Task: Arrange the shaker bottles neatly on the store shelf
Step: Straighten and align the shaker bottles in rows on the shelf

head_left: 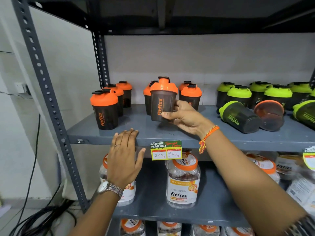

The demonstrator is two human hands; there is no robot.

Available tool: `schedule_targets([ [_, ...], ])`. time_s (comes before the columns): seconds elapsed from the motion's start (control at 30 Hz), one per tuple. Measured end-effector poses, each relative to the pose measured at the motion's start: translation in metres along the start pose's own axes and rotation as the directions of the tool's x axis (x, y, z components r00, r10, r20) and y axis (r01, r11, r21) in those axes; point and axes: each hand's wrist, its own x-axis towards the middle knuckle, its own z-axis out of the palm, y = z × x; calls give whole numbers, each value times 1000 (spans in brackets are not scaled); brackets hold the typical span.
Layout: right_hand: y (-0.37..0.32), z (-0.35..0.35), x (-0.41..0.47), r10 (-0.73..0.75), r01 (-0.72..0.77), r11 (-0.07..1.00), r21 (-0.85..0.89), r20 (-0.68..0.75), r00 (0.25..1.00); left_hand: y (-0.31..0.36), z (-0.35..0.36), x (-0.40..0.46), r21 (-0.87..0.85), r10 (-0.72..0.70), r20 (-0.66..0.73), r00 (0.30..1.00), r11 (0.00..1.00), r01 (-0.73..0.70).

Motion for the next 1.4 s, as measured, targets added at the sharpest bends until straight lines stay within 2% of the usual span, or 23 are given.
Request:
schedule_targets([
  [0.2,24,8,21,1,0,1000,-25,32,999,1,-1,1,-1,-3,7,1000,1000,3],
  [0.53,34,9,39,31,4,945,-327,103,994,2,-5,1,-4,-13,32,999,1000,13],
  [0.77,35,11,43,56,-9,927,-376,114,992,1,0,0,-40,-26,-15,1000,999,26],
  [1.07,35,4,39,62,-30,929,-369,77,995,0,0,0,-54,-23,-5,1000,998,22],
  [1.17,26,-7,29,40,-14,943,-331,72,997,4,-3,1,-111,-47,-23,999,993,44],
  [1.3,5,-31,5,-30,18,935,-353,-29,999,18,-11,2,-221,-95,-105,990,973,69],
  [1.4,-15,-55,-17,-120,61,912,-406,-122,985,47,-16,5,-245,-33,-153,988,969,-5],
])
